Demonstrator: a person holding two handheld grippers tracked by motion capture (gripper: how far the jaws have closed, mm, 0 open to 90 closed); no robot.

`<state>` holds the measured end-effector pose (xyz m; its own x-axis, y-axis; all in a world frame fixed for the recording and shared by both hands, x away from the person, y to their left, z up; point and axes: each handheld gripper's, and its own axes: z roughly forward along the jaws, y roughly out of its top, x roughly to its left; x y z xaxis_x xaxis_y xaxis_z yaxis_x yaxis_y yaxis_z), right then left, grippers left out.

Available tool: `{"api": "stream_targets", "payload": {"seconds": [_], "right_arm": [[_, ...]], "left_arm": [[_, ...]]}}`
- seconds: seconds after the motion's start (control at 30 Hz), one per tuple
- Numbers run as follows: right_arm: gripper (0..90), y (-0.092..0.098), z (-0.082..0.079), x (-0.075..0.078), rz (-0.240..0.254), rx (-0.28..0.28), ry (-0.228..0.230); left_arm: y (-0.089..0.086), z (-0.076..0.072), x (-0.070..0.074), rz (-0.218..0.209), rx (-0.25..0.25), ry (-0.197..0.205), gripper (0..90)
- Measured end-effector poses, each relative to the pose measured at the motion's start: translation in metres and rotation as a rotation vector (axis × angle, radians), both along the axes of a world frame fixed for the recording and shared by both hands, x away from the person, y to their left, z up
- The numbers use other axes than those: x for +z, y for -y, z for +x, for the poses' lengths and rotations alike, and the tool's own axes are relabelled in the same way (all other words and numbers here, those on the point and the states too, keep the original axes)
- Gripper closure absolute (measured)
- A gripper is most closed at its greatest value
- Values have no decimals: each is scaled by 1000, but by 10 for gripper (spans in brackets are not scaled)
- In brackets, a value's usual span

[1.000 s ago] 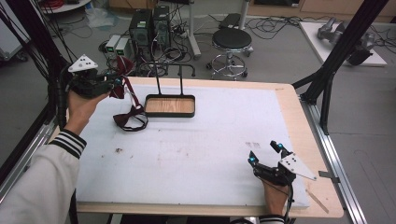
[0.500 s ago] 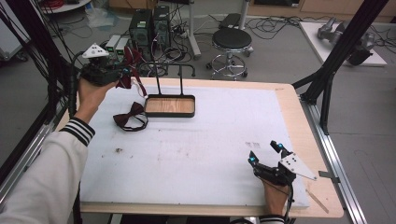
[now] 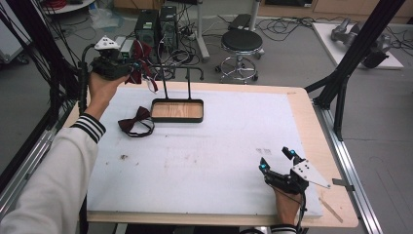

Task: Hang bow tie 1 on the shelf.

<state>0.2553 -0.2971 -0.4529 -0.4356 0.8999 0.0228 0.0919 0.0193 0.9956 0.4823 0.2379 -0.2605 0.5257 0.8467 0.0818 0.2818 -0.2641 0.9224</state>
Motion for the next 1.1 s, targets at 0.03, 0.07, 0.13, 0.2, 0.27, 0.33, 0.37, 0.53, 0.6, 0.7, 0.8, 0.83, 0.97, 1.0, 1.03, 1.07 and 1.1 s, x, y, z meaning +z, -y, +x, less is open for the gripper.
{"api": "stream_targets", "payload": {"seconds": [0.03, 0.07, 0.13, 0.2, 0.27, 0.33, 0.37, 0.53, 0.6, 0.7, 0.8, 0.83, 0.97, 1.0, 1.03, 1.07, 1.1], "right_arm": [[97, 0, 0, 0, 1, 0, -1], [97, 0, 0, 0, 0, 1, 1], [97, 0, 0, 0, -9, 1, 2], [97, -1, 0, 0, -7, 2, -3], [97, -1, 1, 0, -9, 3, 0], [97, 0, 0, 0, -8, 4, 0], [97, -1, 0, 0, -8, 4, -3], [97, -1, 0, 0, -6, 4, -4], [97, -1, 0, 0, -7, 4, -3], [97, -1, 0, 0, -7, 3, -3], [97, -1, 0, 0, -9, 3, -2], [97, -1, 0, 0, -9, 3, -1], [97, -1, 0, 0, -9, 3, -1], [97, -1, 0, 0, -10, 3, -1], [97, -1, 0, 0, -10, 4, -1], [97, -1, 0, 0, -10, 4, -1], [97, -1, 0, 0, -10, 4, -1]], "left_arm": [[1, 1, 0, 5, 5, -1, 737], [1, 2, 0, 5, 10, -2, 737], [2, 5, -1, 6, 30, -4, 737], [2, 7, -3, 8, 43, -8, 737], [2, 9, -6, 9, 51, -16, 737], [2, 10, -10, 4, 71, -18, 737], [0, 11, -12, 1, 84, -25, 738], [-5, 12, -21, 1, 120, -51, 737], [-6, 12, -25, 7, 130, -68, 737], [-5, 13, -29, 19, 132, -79, 737], [-4, 14, -33, 29, 130, -84, 737], [-4, 14, -34, 32, 130, -86, 737], [-5, 13, -37, 41, 131, -93, 737], [-6, 12, -39, 36, 134, -94, 737], [-7, 12, -40, 34, 132, -99, 737], [-7, 12, -42, 34, 135, -104, 737], [-8, 11, -43, 39, 135, -106, 737]]}}
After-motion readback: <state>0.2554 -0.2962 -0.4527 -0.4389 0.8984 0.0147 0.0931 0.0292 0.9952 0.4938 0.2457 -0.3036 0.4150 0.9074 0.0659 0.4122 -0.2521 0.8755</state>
